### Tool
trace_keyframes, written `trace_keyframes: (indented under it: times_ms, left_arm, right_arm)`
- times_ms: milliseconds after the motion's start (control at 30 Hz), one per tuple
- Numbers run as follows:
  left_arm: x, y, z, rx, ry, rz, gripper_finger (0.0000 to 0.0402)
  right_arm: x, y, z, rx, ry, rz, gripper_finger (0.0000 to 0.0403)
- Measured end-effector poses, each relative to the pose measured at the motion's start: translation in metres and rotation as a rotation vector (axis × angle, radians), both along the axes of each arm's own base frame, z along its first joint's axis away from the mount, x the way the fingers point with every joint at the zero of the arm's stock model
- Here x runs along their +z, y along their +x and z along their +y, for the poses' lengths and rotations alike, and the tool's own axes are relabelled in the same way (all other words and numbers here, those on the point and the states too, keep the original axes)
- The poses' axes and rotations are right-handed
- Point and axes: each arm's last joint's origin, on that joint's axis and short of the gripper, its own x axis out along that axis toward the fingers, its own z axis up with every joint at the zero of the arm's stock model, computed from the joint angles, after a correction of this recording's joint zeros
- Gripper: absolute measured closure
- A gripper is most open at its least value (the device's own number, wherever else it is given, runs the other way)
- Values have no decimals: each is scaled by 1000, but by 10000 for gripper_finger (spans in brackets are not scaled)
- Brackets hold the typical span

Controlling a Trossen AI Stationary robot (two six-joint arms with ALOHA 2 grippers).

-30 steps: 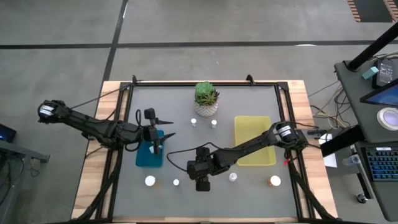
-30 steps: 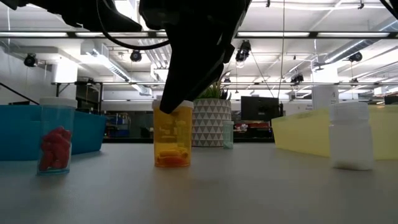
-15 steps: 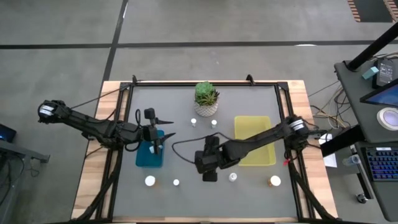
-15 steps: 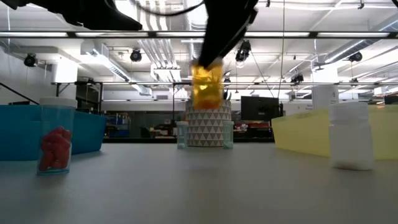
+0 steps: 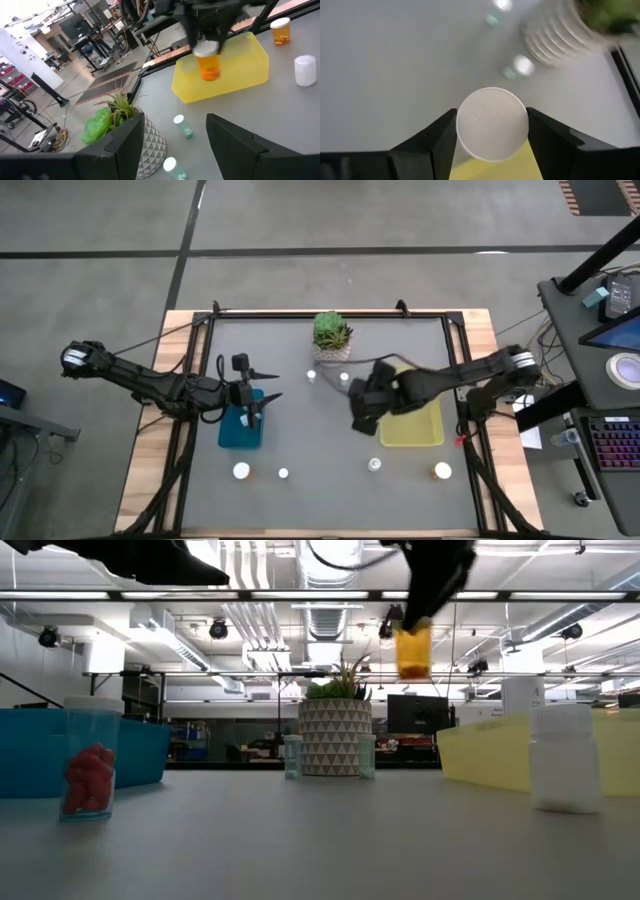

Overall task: Pick and place medicine bottles into bin by pill shape (circle, oval)
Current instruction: Put the middle orange pill bottle into the right yellow bin

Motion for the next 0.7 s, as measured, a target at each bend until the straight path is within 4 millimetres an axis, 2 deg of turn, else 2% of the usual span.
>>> trace_keyframes:
  times_ms: [200,400,533,700]
  left_arm:
    - [0,0,0,0,0,-2,204]
    - [0,0,0,0,0,-2,204]
    - [0,0,0,0,2,-1,204]
    - [0,0,0,0,2,-1,204]
  right_arm:
    - [-12,-51,-32,-186,31,-46,195]
    - [-31,-97,-55,-339,68,-112,195]
    - [-49,-115,-66,-389,107,-157,195]
    - [-73,-122,-76,-415,173,-219,195]
